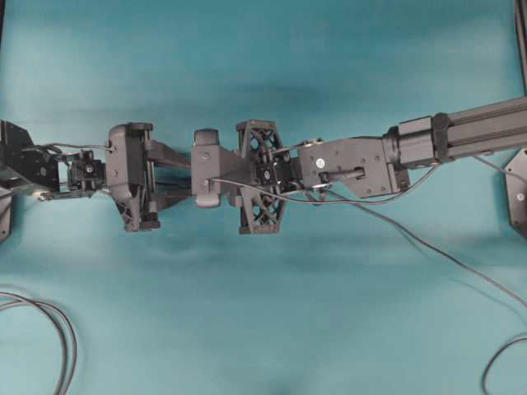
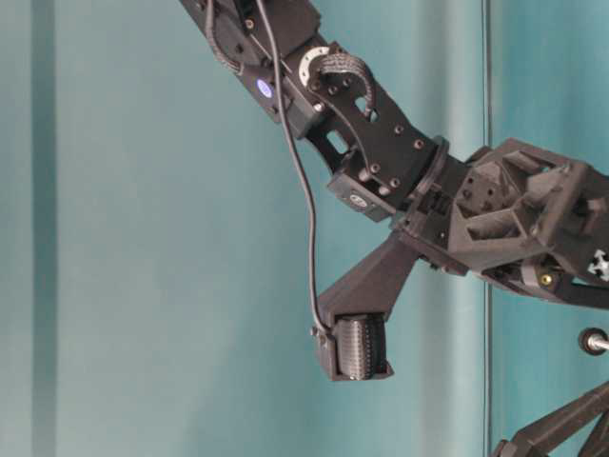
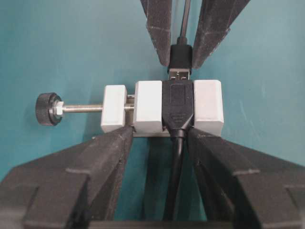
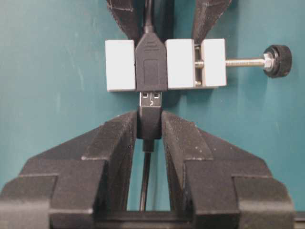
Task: Insert the USB cable into the female connector supported by the left arm.
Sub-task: 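Push the USB plug into the female connector held by left gripper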
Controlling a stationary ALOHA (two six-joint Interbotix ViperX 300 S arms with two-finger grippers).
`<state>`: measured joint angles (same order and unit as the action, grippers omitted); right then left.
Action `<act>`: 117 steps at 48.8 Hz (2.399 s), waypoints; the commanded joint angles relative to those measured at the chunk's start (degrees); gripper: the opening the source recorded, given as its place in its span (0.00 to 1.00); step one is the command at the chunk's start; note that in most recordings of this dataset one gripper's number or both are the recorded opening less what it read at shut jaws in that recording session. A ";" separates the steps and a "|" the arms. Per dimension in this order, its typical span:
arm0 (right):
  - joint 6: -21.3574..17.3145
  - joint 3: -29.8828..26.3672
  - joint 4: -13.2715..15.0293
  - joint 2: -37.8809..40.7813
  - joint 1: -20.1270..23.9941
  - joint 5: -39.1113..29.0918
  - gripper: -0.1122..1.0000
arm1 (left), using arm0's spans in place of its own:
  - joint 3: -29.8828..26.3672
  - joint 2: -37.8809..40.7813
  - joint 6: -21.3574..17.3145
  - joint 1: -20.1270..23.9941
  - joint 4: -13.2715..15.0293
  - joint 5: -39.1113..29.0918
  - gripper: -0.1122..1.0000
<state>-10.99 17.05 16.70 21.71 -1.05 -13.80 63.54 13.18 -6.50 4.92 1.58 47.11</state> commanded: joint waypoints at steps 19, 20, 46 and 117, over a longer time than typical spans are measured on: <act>0.00 -2.29 0.70 -0.70 0.18 2.55 0.30 | -1.05 -0.97 -0.70 0.09 -0.26 0.44 0.65; 0.00 -2.29 0.79 -0.53 0.18 2.55 0.30 | -1.14 -0.97 -0.70 0.18 -0.26 0.44 0.65; 2.02 -4.31 1.14 -0.26 0.09 2.37 0.29 | -5.27 1.76 -0.70 -0.70 -0.70 -0.18 0.65; -4.13 0.00 1.14 -5.01 -0.35 1.67 0.30 | -5.63 -0.88 -2.11 -0.79 -0.53 -4.57 0.69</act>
<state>-14.94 17.49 17.58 20.83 -1.32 -12.66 59.85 13.45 -8.00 4.57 1.14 42.10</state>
